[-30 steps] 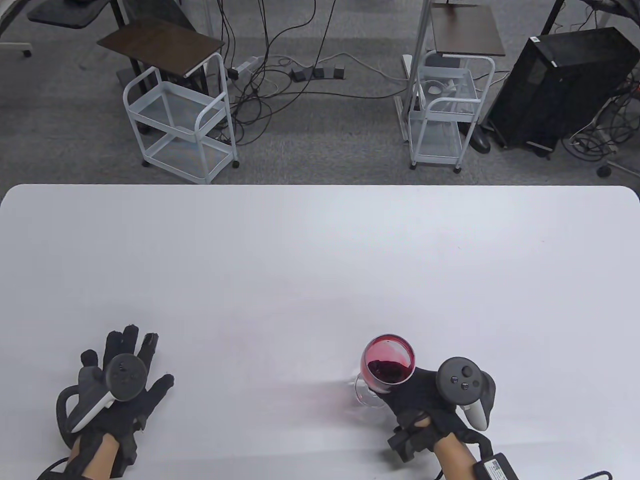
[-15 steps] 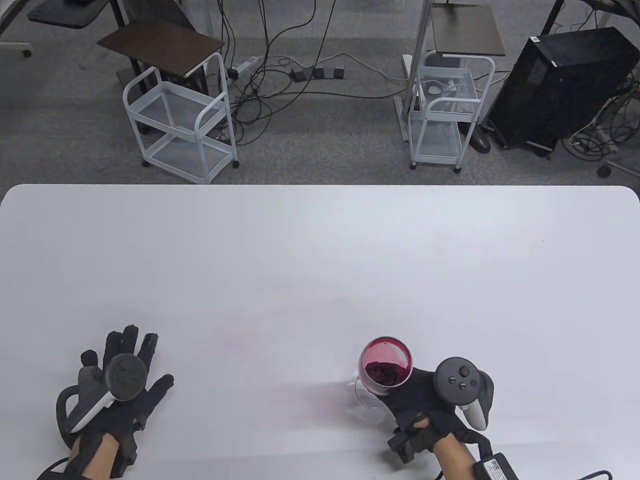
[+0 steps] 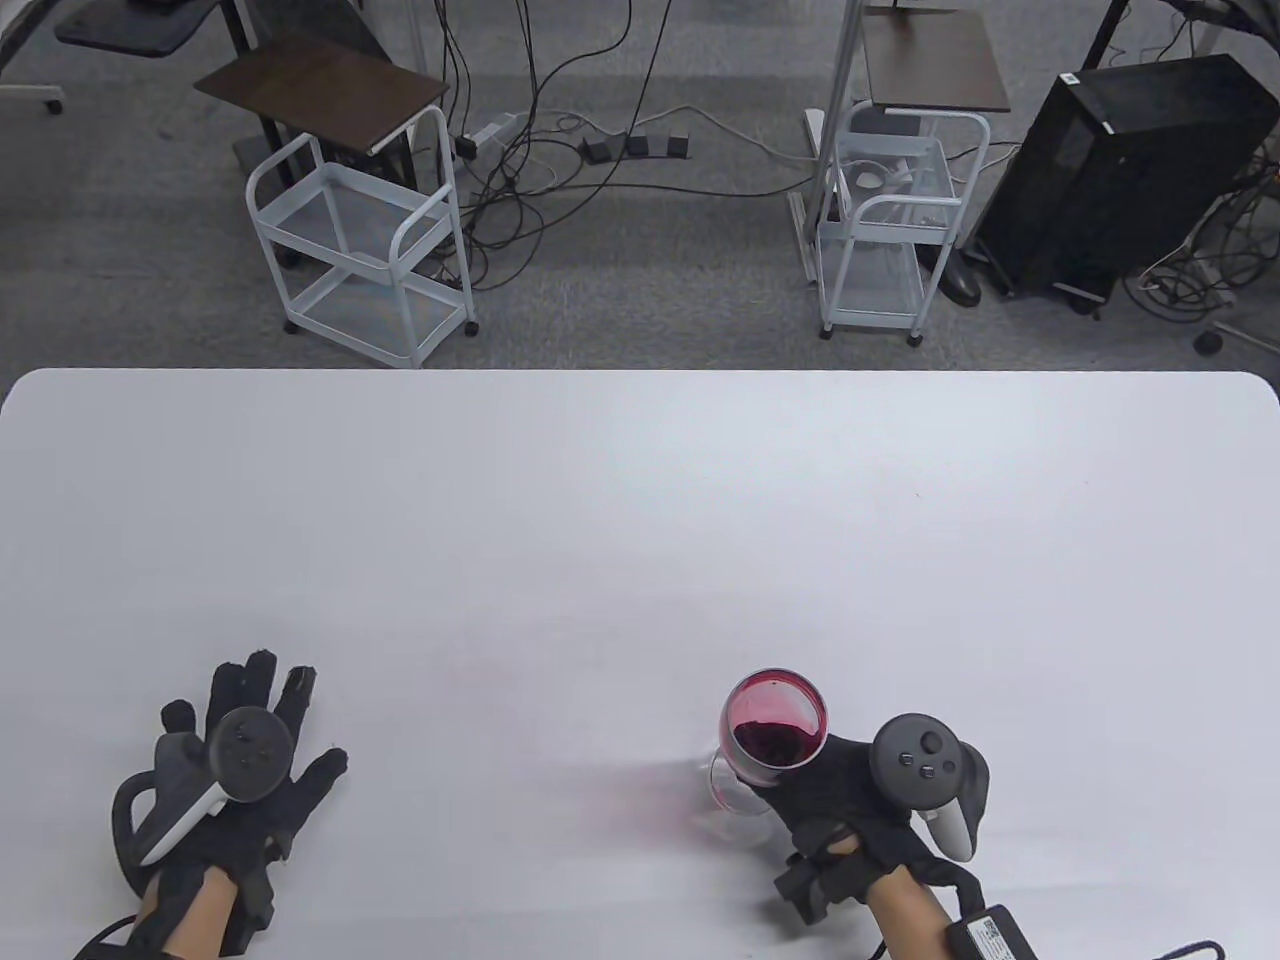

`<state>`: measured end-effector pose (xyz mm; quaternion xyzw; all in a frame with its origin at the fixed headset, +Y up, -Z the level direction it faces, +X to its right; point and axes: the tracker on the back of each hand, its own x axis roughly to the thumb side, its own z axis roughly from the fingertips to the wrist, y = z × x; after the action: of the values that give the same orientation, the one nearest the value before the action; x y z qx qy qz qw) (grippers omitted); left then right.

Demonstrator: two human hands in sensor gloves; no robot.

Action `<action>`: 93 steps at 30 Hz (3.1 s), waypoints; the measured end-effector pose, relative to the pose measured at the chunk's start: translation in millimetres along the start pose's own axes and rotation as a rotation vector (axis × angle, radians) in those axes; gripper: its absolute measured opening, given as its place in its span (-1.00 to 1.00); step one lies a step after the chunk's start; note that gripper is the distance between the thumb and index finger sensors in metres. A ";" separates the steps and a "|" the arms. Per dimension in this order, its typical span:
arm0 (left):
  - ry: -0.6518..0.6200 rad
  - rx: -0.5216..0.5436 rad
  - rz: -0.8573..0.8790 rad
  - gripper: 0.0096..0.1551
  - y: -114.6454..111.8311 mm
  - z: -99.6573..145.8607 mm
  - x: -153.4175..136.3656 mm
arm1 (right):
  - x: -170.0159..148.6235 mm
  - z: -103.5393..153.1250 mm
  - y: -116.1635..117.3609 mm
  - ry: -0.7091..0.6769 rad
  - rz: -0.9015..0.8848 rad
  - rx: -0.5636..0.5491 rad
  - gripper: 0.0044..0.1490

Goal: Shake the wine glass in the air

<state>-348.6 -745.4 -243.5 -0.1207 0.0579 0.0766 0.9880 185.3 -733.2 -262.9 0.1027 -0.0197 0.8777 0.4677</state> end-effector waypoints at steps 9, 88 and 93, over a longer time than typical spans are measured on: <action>-0.001 -0.001 0.002 0.04 0.1 0.0 0.1 | -1.7 0.9 1.8 0.006 -0.012 0.042 -0.48; 0.012 -0.058 0.028 0.04 -1.3 -4.2 -3.3 | -28.5 -70.8 13.7 0.236 0.002 -0.100 -0.47; 0.010 -0.059 0.028 0.04 -1.2 -4.5 -3.5 | -33.0 -71.0 15.9 0.254 -0.003 -0.090 -0.47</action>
<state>-352.2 -748.1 -247.1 -0.1491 0.0622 0.0914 0.9826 178.6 -759.8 -338.0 -0.0300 0.0006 0.8810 0.4721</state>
